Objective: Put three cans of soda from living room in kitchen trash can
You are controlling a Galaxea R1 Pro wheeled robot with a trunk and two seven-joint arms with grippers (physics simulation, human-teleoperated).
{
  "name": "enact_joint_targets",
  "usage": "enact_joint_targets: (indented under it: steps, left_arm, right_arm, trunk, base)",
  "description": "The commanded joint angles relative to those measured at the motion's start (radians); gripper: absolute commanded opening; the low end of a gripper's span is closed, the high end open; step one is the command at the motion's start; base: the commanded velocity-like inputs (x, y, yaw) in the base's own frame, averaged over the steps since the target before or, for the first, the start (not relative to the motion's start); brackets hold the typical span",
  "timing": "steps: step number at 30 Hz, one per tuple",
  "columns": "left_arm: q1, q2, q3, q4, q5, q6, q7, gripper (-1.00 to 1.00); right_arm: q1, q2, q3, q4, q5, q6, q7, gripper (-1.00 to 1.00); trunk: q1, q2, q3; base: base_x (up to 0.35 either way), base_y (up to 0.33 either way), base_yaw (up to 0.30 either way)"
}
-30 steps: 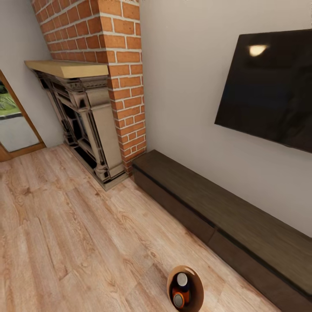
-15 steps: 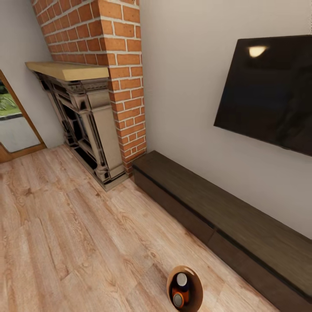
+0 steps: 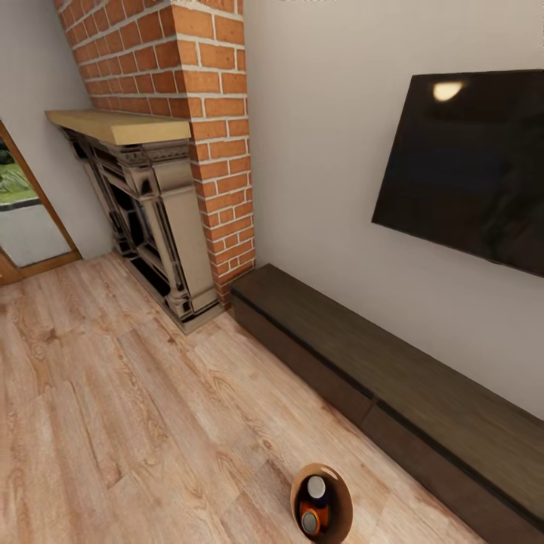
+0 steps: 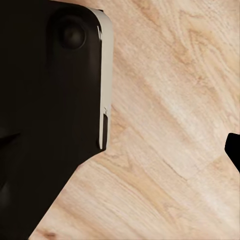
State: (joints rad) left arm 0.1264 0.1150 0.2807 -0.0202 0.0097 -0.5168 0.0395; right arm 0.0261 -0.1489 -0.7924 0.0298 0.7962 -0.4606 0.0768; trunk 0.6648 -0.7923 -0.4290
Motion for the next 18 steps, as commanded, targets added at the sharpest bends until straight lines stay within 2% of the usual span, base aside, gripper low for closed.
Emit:
enact_joint_targets:
  steps: [1,5,11,18]
  left_arm:
    - [0.000,-0.001,-0.001,0.000,0.000,0.003,-0.001,1.00]
    - [0.000,-0.004,-0.004,0.001,-0.001,0.008,-0.002,1.00]
    - [0.000,-0.006,-0.007,0.004,-0.005,0.024,-0.011,1.00]
    - [0.000,-0.007,-0.009,0.005,-0.006,0.031,-0.019,1.00]
  right_arm:
    - [0.000,0.000,0.000,0.000,0.000,0.000,0.000,1.00]
    - [0.000,0.000,-0.001,0.001,0.000,0.011,0.000,1.00]
    - [0.000,-0.001,-0.002,0.001,0.000,0.095,0.000,1.00]
    - [0.000,-0.004,0.000,0.002,0.000,0.136,0.000,1.00]
  trunk:
    - [-0.004,0.007,0.003]
    - [-0.019,0.035,0.016]
    - [-0.042,0.077,0.035]
    - [-0.069,0.126,0.057]
  base:
    - [0.000,0.000,0.000]
    - [0.000,0.000,0.000]
    - [0.000,0.000,0.000]
    - [0.000,0.000,0.000]
